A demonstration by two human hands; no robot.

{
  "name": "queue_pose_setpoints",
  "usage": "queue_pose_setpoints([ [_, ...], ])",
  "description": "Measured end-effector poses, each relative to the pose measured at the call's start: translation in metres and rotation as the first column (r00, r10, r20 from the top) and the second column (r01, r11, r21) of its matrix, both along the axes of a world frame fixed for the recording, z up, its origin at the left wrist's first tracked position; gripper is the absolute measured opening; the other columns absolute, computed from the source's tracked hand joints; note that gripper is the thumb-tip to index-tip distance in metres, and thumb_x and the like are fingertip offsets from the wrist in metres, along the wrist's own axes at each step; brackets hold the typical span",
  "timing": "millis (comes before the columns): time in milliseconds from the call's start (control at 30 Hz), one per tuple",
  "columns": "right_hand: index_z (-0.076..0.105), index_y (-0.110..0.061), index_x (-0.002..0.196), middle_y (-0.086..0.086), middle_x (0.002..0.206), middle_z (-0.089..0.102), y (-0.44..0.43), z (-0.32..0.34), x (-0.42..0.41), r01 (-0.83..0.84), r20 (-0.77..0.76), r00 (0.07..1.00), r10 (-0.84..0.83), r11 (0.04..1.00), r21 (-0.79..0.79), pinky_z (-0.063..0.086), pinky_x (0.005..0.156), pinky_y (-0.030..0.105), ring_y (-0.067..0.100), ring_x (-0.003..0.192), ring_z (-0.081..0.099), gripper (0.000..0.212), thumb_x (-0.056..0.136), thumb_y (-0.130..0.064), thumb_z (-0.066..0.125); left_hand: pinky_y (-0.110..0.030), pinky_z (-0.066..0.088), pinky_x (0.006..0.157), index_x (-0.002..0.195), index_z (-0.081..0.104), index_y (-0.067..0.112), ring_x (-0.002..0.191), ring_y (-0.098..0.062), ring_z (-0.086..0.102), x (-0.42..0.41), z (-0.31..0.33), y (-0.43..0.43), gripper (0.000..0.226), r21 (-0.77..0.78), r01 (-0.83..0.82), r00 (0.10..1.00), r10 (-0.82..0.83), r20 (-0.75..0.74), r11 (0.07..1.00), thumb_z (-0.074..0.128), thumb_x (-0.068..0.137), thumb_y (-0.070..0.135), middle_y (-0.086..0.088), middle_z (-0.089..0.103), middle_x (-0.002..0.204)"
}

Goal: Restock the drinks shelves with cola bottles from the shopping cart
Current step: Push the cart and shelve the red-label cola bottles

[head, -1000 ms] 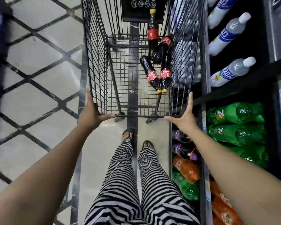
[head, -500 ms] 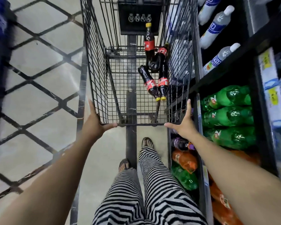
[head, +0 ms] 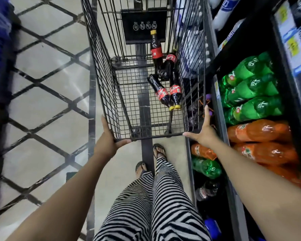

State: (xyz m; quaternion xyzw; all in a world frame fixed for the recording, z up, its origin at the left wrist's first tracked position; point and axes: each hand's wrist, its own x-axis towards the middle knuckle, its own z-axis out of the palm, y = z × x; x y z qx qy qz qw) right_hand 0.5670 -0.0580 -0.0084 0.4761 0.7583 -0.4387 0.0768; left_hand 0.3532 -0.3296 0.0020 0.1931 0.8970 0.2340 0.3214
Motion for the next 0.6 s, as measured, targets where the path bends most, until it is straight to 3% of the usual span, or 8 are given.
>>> queue_pose_setpoints([
  [100, -0.022, -0.035, 0.147, -0.001, 0.161, 0.001, -0.029, -0.004, 0.016, 0.014, -0.047, 0.999, -0.014, 1.000, 0.001, 0.026, 0.112, 0.041, 0.024, 0.144, 0.021, 0.136, 0.065, -0.033, 0.086, -0.043, 0.042, 0.096, 0.148, -0.026, 0.017, 0.125, -0.041, 0.049, 0.011, -0.001, -0.027, 0.134, 0.015, -0.012, 1.000, 0.012, 0.028, 1.000, 0.081, 0.070, 0.039, -0.019, 0.037, 0.150],
  [300, -0.022, -0.041, 0.145, -0.003, 0.161, -0.002, -0.085, -0.008, 0.054, 0.025, -0.049, 0.999, -0.025, 1.000, 0.000, 0.025, 0.115, 0.044, 0.024, 0.145, 0.017, 0.141, 0.056, -0.047, 0.086, -0.048, 0.038, 0.106, 0.149, -0.021, 0.025, 0.134, -0.038, 0.040, 0.045, -0.001, -0.082, 0.139, 0.018, -0.067, 0.995, 0.065, 0.074, 0.998, 0.080, 0.058, 0.054, -0.013, 0.035, 0.153],
  [500, -0.025, -0.046, 0.142, 0.003, 0.161, 0.004, -0.130, -0.012, 0.103, -0.006, -0.014, 1.000, 0.007, 1.000, 0.030, 0.031, 0.110, 0.043, 0.029, 0.142, 0.025, 0.140, 0.058, -0.046, 0.087, -0.055, 0.042, 0.101, 0.140, -0.031, 0.042, 0.128, -0.049, 0.042, 0.092, -0.018, -0.139, 0.144, -0.094, -0.090, 0.992, 0.097, 0.081, 0.992, 0.066, 0.043, 0.085, -0.029, 0.037, 0.146],
  [600, -0.025, -0.043, 0.143, 0.004, 0.161, 0.002, -0.152, -0.012, 0.129, -0.019, -0.003, 1.000, 0.019, 0.999, 0.027, 0.030, 0.112, 0.043, 0.027, 0.144, 0.022, 0.140, 0.059, -0.043, 0.087, -0.055, 0.038, 0.105, 0.140, -0.031, 0.043, 0.133, -0.046, 0.037, 0.118, -0.027, -0.167, 0.145, -0.076, -0.098, 0.990, 0.105, 0.090, 0.992, 0.064, 0.041, 0.088, -0.026, 0.028, 0.152],
])
